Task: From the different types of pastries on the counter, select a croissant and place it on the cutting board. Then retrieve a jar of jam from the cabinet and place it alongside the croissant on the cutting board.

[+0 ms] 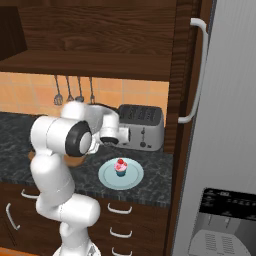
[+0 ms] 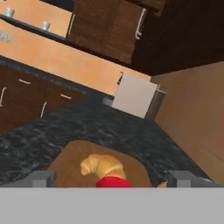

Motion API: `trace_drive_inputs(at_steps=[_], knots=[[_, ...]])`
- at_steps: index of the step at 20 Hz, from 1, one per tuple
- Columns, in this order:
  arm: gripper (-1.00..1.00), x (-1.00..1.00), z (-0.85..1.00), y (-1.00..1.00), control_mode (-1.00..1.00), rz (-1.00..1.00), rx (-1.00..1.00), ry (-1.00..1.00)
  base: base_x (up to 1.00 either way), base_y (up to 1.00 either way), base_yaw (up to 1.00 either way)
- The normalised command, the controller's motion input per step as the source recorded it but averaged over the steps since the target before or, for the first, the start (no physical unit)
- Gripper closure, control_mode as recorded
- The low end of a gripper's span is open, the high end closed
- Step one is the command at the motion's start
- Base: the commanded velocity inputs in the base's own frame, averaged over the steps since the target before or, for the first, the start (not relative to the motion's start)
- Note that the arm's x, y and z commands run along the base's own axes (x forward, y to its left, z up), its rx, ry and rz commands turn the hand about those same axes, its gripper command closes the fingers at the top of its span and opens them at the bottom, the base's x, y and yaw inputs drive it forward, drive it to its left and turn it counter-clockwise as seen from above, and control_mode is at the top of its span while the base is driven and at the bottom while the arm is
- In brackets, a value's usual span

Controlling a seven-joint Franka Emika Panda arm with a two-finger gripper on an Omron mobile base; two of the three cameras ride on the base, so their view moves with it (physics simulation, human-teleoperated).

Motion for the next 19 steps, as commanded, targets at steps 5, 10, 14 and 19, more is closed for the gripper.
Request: trace_drive_inputs(at_steps=[5, 10, 14, 19], knots=[[-1.0, -0.37, 0.99, -0.27, -1.0, -0.13, 0.0, -0.35, 0.0, 0.0, 0.0], [-1.0, -0.96, 0.84, -0.09, -1.0, -0.38, 0.04, -0.09, 0.0, 0.0, 0.0], [-1.0, -1.0, 0.8, 0.0, -1.0, -0.46, 0.05, -0.07, 0.0, 0.0, 0.0], [-1.0, -1.0, 0.75, 0.0, -1.0, -0.53, 0.03, -0.02, 0.0, 0.0, 0.0]])
